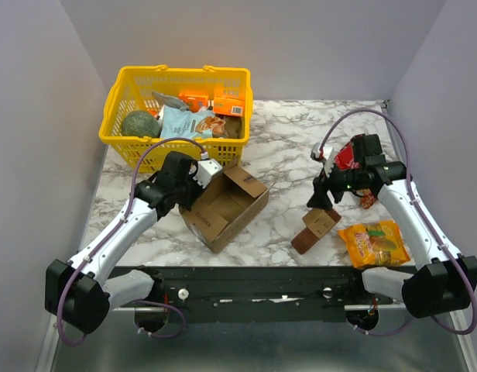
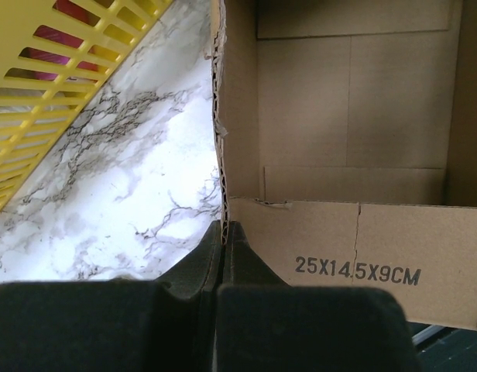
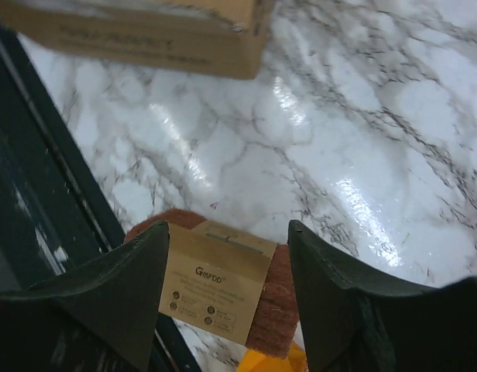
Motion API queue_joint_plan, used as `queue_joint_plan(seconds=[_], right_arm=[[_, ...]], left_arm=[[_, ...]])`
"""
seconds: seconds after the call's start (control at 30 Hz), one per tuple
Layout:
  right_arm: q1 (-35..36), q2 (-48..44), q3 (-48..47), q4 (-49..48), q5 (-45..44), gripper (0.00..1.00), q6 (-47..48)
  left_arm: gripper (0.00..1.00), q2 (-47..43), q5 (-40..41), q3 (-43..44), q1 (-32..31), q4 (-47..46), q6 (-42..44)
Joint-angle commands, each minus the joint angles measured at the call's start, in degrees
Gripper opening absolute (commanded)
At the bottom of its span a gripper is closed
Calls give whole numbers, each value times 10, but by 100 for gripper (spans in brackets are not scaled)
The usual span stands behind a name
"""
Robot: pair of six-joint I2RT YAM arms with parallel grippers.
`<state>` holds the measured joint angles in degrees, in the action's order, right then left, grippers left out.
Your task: Unpack the express box
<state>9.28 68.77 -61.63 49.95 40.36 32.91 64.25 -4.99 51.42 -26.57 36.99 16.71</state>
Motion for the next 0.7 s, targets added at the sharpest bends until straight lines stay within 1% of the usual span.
queue_joint_plan(seconds=[0.0,0.03,0.17,0.23,0.33,0.4,0.43,0.47,0.57,0.63,0.67], right_arm=[[0,40,-24,147,102,70,235],[0,54,-30,161,101,70,280],[0,127,-74,215,93,70,352],[0,176,-104,267,89,70,400],[0,235,-140,328,70,67,441],[0,256,-155,374,53,62,460],[0,266,-164,375,46,60,454],[-1,269,-165,375,38,56,451],[0,252,-154,374,18,47,468],[0,247,-148,375,8,48,466],[0,244,-144,375,2,52,461]], left_arm=[[3,34,-63,-9,4,47,2],[4,35,-78,-7,4,48,2],[7,33,-102,-4,4,58,11],[8,33,-106,-4,4,62,19],[8,30,-103,-7,4,63,26],[8,29,-99,-8,6,63,29],[8,26,-99,-10,7,64,29],[8,26,-99,-11,8,64,31],[8,25,-100,-15,9,64,31],[8,27,-104,-15,9,63,30],[8,30,-106,-13,9,63,31]])
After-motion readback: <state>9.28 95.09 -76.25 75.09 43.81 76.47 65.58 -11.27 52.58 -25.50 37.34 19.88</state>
